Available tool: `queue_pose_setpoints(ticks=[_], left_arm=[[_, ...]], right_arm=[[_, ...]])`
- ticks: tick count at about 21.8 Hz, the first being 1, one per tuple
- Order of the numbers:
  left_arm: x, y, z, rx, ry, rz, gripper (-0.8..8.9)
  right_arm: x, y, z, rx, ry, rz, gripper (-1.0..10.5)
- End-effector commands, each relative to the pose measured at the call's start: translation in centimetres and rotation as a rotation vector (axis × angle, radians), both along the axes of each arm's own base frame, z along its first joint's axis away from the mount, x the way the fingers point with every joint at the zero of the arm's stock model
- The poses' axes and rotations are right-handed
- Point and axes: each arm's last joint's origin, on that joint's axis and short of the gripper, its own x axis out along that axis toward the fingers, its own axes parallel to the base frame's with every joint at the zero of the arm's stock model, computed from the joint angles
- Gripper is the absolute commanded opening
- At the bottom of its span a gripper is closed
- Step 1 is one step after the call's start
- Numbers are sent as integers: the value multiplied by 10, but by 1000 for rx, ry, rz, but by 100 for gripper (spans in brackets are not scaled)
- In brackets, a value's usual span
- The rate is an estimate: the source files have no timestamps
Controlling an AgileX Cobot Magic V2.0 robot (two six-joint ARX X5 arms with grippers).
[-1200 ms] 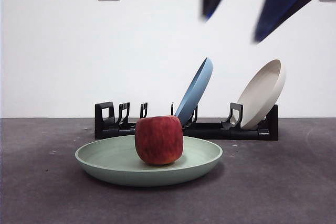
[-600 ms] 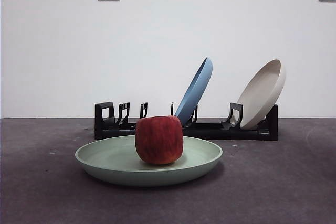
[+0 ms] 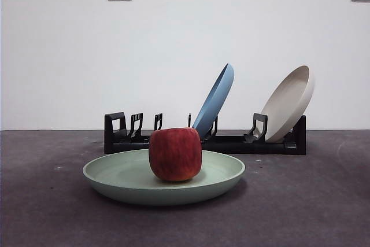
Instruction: Take the green plate from the plate rack,put the plate on the table,take the apple from the table,put the apple in the plate
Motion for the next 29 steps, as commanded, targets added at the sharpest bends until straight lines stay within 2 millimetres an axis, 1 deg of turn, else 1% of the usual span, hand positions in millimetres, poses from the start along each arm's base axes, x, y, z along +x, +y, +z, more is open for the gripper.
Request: queue_pose_setpoints(ticks=[1, 14, 18, 20, 22, 25, 28, 29], left_arm=[[0, -1, 0, -4, 2, 4, -3], [0, -1, 0, -7, -8, 3, -4], [2, -3, 4, -65, -28, 49, -3], [3, -3, 8, -99, -67, 40, -3], [9, 0, 15, -134, -159, 71, -3], [24, 9, 34, -279, -317, 175, -3], [39, 27, 55, -431, -452, 255, -3], [45, 37, 63, -491, -499, 296, -3]], right_arm=[[0, 0, -1, -3, 1, -3, 1], [0, 0, -1, -3, 1, -2, 1], [0, 0, -1, -2, 1, -2, 1], [0, 0, -1, -2, 1, -2, 1], [0, 0, -1, -2, 1, -2, 1], [0, 0, -1, -2, 1, -2, 0], [-1, -1, -1, 0, -1, -2, 1], [-1, -1, -1, 0, -1, -2, 1]])
